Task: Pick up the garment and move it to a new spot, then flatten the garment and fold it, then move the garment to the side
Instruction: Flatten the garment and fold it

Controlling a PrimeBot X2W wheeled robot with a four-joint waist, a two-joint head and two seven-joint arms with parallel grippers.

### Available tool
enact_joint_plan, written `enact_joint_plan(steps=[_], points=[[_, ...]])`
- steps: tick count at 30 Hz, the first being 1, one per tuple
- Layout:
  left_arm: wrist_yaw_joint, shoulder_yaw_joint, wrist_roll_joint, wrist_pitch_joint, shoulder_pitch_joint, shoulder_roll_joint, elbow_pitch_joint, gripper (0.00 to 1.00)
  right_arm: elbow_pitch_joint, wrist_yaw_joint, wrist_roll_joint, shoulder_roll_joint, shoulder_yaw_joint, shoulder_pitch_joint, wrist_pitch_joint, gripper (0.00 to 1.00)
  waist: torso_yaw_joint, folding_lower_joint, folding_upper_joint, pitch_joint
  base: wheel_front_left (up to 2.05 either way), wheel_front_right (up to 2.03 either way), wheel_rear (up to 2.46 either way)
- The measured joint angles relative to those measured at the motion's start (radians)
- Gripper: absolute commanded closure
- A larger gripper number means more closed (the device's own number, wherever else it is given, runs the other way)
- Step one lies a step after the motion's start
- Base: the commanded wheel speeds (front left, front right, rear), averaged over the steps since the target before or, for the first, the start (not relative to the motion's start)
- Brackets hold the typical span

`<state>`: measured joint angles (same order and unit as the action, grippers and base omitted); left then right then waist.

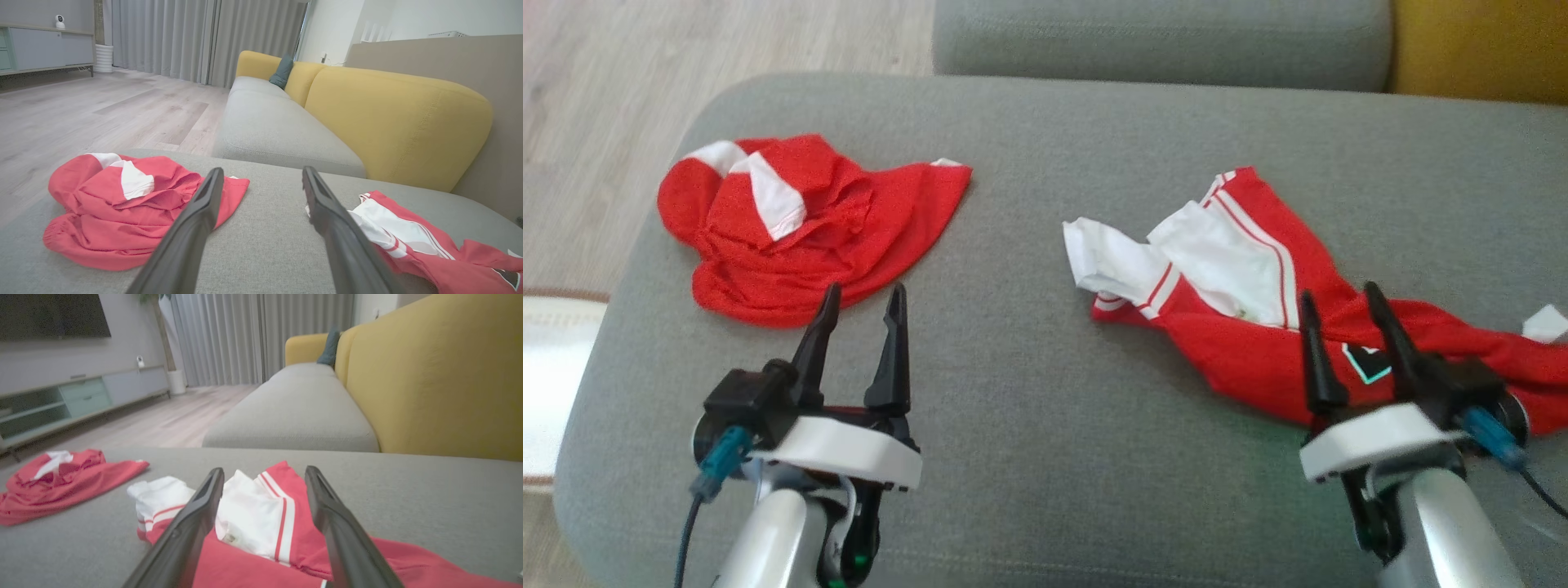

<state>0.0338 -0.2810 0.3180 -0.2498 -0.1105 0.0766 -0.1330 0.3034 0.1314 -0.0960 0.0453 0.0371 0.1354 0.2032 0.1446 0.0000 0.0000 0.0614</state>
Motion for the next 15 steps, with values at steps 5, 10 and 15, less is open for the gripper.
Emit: enact_joint_plan(steps=[5, 10, 15], points=[[-0.015, -0.005, -0.002, 0.0, -0.005, -0.018, -0.013, 0.0, 0.082, 0.0, 0.076, 0.028, 0.068, 0.108, -0.08, 0.0, 0.03, 0.0, 0.0, 0.047, 0.0, 0.0, 0.0], [-0.025, -0.027, -0.009, 0.0, -0.02, -0.023, -0.032, 0.0, 0.187, 0.0, 0.077, 0.108, 0.093, 0.186, -0.156, 0.0, 0.067, 0.0, 0.0, 0.088, 0.0, 0.0, 0.0], [-0.025, -0.031, -0.006, 0.0, -0.043, -0.027, -0.035, 0.0, 0.249, 0.0, 0.046, 0.135, 0.148, 0.219, -0.203, 0.0, 0.095, 0.0, 0.0, 0.116, 0.0, 0.0, 0.0]])
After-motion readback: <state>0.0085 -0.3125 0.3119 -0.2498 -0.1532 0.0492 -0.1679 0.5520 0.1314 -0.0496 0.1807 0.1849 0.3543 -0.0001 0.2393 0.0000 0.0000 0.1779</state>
